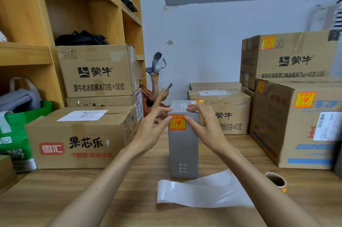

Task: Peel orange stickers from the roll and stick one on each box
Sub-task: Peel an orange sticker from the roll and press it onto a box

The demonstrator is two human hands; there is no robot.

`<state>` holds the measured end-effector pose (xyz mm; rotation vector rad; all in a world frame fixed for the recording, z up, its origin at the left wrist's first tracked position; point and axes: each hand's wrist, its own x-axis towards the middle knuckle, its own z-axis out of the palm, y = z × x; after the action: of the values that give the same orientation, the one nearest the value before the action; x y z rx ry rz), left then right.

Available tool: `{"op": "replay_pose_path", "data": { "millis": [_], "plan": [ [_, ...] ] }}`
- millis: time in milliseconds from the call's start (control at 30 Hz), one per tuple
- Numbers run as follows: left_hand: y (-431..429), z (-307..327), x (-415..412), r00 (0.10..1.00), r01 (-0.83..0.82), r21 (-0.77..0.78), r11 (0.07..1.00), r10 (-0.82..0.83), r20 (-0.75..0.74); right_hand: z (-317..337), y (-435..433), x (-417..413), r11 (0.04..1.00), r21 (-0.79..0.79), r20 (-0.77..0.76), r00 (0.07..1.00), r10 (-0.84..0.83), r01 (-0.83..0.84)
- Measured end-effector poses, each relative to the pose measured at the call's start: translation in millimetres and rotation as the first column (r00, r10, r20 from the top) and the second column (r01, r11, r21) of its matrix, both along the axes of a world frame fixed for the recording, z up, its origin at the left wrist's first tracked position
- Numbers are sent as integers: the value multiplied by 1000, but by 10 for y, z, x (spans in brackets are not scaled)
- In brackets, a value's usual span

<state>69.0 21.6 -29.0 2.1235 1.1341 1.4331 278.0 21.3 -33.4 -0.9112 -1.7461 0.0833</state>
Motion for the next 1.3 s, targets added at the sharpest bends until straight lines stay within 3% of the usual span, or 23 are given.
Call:
{"op": "replay_pose_path", "data": {
  "millis": [200, 333, 400, 467, 567, 700, 800, 900, 1133, 1300],
  "plan": [
    [48, 53, 21, 994, -106, 74, 992, 106, -6, 6, -172, -41, 976, 83, 161, 963, -215, 204],
    [50, 51, 87, 966, -255, 124, 959, 258, -11, 80, -329, -58, 981, 59, 276, 942, -192, 182],
    [-3, -25, 141, 961, -272, 107, 956, 276, -29, 125, -355, 11, 986, 38, 223, 960, -167, 163],
    [-101, -147, 192, 956, -283, 79, 956, 288, -54, 137, -337, 159, 985, 11, 77, 982, -174, 173],
    [-277, -318, 274, 961, -252, 10, 968, 252, -111, 104, -273, 386, 972, -134, -115, 971, -210, 195],
    [-238, -529, 348, 939, -253, -79, 964, 225, -261, -152, -73, 543, 867, -491, -111, 981, -156, 82],
    [-129, -606, 388, 945, -246, -159, 956, 200, -259, -348, 28, 569, 813, -572, -202, 979, -16, -105],
    [-104, -564, 456, 963, -192, -181, 965, 150, -223, -411, 57, 546, 830, -538, -243, 970, 12, -146],
    [-22, -293, 739, 984, -100, -83, 992, 86, -159, -124, -84, 814, 924, -380, -168, 981, -100, 29],
    [-61, -23, 1168, 991, 6, -31, 1000, -10, -132, 101, -346, 1337, 936, -300, -86, 972, -218, 184]
  ]
}}
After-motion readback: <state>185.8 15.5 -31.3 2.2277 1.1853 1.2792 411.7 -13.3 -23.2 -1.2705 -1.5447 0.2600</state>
